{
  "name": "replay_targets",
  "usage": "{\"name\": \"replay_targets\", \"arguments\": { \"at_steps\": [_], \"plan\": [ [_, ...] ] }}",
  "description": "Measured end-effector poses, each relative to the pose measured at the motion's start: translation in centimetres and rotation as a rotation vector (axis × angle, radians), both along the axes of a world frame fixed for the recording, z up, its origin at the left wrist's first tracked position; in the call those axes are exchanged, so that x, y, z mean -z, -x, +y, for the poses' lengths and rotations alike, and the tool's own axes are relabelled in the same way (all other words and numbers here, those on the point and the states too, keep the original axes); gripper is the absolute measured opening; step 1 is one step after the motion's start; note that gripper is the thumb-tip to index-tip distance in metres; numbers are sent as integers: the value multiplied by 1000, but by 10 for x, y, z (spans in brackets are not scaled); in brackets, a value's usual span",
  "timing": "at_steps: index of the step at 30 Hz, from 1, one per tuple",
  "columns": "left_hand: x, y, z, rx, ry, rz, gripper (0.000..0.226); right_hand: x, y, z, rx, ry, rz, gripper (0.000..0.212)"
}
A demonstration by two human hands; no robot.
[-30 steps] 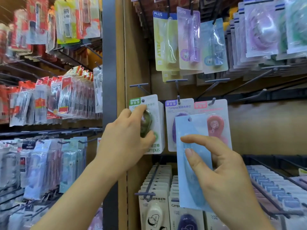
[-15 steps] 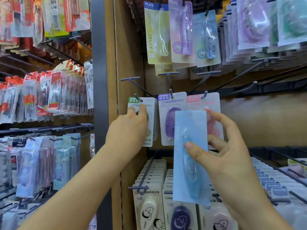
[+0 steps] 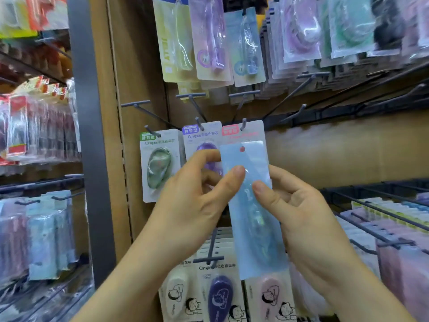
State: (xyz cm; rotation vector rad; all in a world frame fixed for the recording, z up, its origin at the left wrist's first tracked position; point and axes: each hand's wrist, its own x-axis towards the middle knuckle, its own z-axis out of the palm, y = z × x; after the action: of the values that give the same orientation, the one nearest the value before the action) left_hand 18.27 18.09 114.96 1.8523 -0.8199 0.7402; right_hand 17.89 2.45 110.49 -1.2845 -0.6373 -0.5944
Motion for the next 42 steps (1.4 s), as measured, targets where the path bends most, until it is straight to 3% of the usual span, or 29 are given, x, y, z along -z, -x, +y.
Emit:
{"name": "replay_targets", "arguments": {
  "at_steps": [2,6,11,17,24,28,34,35,38,40,42],
  "plan": [
    [5,-2,-13,188,141,111,23,1,7,-2,-35,25,1,32],
    [14,-11,-31,274,283,122,10,6,25,-21,43,66,14,33],
    [17,-1,-73,369,392,16,6,18,50,-64,467,319,-27,82],
    [15,27,-154,374,401,-119,37,26,84,-133,998,484,-300,40],
    [23,62,-295,310,244,-229,36,40,119,-264,1348,499,-320,31],
    [19,79,-389,340,120,-181,49,40,132,-359,1333,412,-221,34],
    [-5,91,-478,252,-95,-235,66,18,147,-450,1243,434,-118,17],
    [-8,90,-486,178,-187,-310,64,13,149,-464,1261,435,-105,19],
    [-17,83,-503,-232,-515,-785,55,-4,149,-505,1417,429,-107,31],
    [-22,75,-513,-375,-638,-859,60,-16,147,-529,1510,415,-94,33],
    [-29,72,-522,-441,-680,-809,63,-26,146,-545,1566,440,-29,34]
  ]
}}
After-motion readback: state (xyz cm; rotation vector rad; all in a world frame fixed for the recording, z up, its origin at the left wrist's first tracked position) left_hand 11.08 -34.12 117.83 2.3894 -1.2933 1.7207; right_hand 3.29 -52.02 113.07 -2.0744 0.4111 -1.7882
